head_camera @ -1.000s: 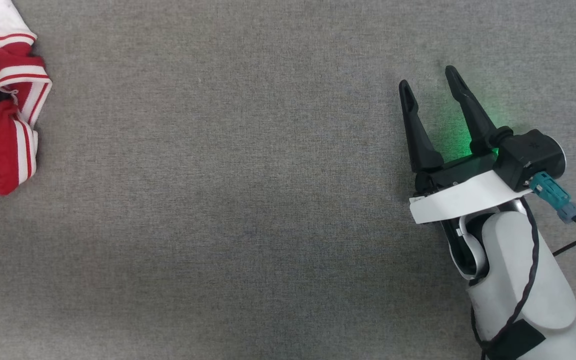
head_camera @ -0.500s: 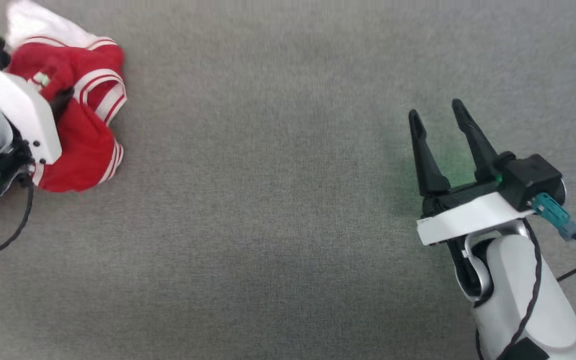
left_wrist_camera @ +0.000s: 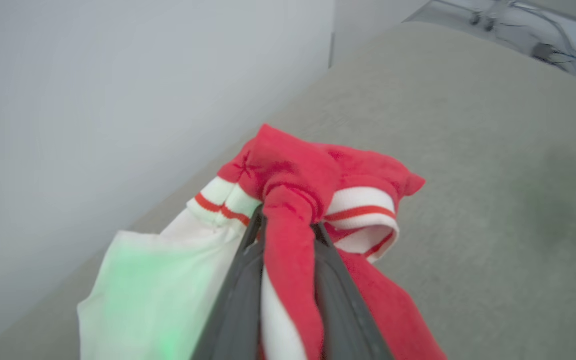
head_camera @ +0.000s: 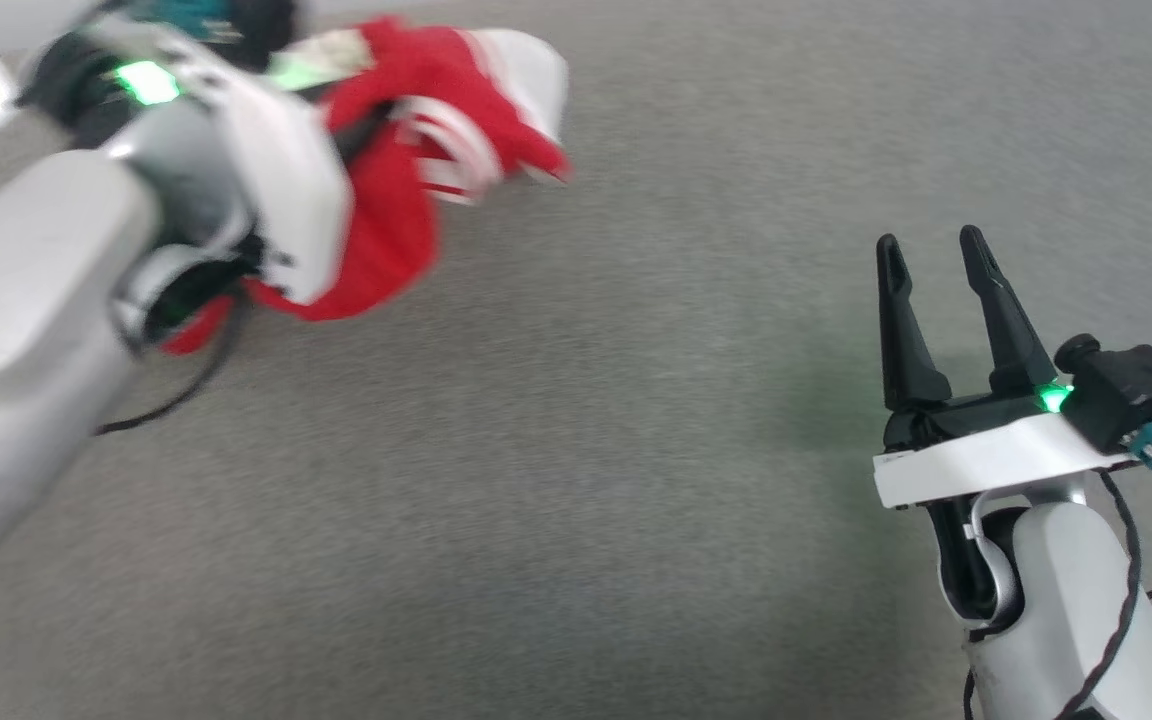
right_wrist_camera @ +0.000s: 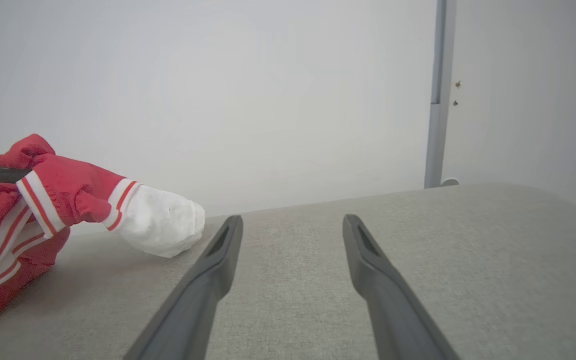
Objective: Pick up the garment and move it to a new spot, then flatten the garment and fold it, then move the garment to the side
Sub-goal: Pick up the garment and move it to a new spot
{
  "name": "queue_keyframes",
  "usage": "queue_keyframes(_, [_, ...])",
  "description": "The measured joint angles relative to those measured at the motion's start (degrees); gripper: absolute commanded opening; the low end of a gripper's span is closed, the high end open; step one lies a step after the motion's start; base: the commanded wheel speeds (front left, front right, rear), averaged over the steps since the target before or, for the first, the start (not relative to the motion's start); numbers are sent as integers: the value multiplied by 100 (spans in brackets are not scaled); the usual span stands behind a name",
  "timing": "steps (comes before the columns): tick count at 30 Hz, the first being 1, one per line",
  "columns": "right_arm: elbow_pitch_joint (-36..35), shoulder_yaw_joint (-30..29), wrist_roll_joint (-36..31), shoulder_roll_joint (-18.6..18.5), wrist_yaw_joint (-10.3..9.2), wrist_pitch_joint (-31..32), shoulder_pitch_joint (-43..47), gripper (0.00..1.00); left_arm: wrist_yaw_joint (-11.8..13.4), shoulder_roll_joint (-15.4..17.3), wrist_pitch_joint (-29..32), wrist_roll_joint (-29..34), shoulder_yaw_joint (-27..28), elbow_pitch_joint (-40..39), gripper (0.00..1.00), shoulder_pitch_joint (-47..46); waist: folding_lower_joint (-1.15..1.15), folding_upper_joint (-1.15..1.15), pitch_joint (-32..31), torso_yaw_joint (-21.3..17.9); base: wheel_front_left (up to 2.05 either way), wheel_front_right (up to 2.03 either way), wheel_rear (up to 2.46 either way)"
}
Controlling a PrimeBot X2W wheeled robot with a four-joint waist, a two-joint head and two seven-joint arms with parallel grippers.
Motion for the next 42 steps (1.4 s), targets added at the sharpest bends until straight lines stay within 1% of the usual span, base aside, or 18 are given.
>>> queue_keyframes(4, [-125,-70,349,8,0,0,26,100,-1,-347,-51,37,-515,-398,0,-361,0,0,109,-435,0,0,0])
queue_keyframes(8, [-201,-96,665,8,0,1,27,100,-1,-659,-248,54,-916,-375,0,-712,0,0,277,-885,0,0,0])
queue_keyframes(11, [-224,-71,860,4,0,0,32,100,-1,-973,-482,47,-1054,-302,0,-939,0,0,426,-1206,0,0,0])
queue_keyframes(14, [-229,-35,994,5,0,1,51,100,-1,-1172,-555,2,-1180,-224,0,-993,0,0,566,-1493,0,0,0])
queue_keyframes(17, [-237,21,1135,5,0,0,63,100,-1,-1145,-491,-25,-1221,-94,0,-881,0,0,681,-1741,0,0,0])
queue_keyframes(18, [-243,75,1225,5,0,0,65,100,-1,-1069,-350,92,-1237,-19,0,-671,0,0,746,-1885,0,0,0])
queue_keyframes(20, [-254,133,1299,8,0,1,65,100,-1,-949,-56,311,-1241,-13,0,-350,0,0,805,-2013,0,0,0])
queue_keyframes(22, [-260,145,1359,9,0,1,73,100,-1,-870,157,402,-1262,18,0,-112,0,0,859,-2117,0,0,0])
queue_keyframes(26, [-259,191,1489,11,0,1,88,100,-1,-708,625,653,-1233,69,0,-9,0,0,961,-2256,0,0,0])
queue_keyframes(34, [-274,238,1617,12,0,1,141,100,-1,-630,1753,653,-1051,-58,0,34,0,0,1079,-2431,0,0,0])
queue_keyframes(37, [-291,221,1637,12,0,1,144,100,-1,-613,1873,642,-1029,-97,0,34,0,0,1095,-2435,0,0,0])
queue_keyframes(38, [-297,220,1641,12,0,1,145,100,-1,-604,1923,642,-1022,-116,4,31,0,0,1101,-2436,0,0,0])
queue_keyframes(40, [-303,215,1640,13,0,1,145,100,-1,-572,1920,590,-1023,-119,33,20,0,0,1096,-2437,0,0,0])
queue_keyframes(41, [-302,216,1637,12,0,1,145,100,-1,-559,1918,582,-1026,-120,46,19,0,0,1088,-2436,0,0,0])
queue_keyframes(42, [-297,226,1616,12,0,1,145,100,-1,-545,1893,555,-1035,-115,56,18,0,0,1071,-2436,0,0,0])
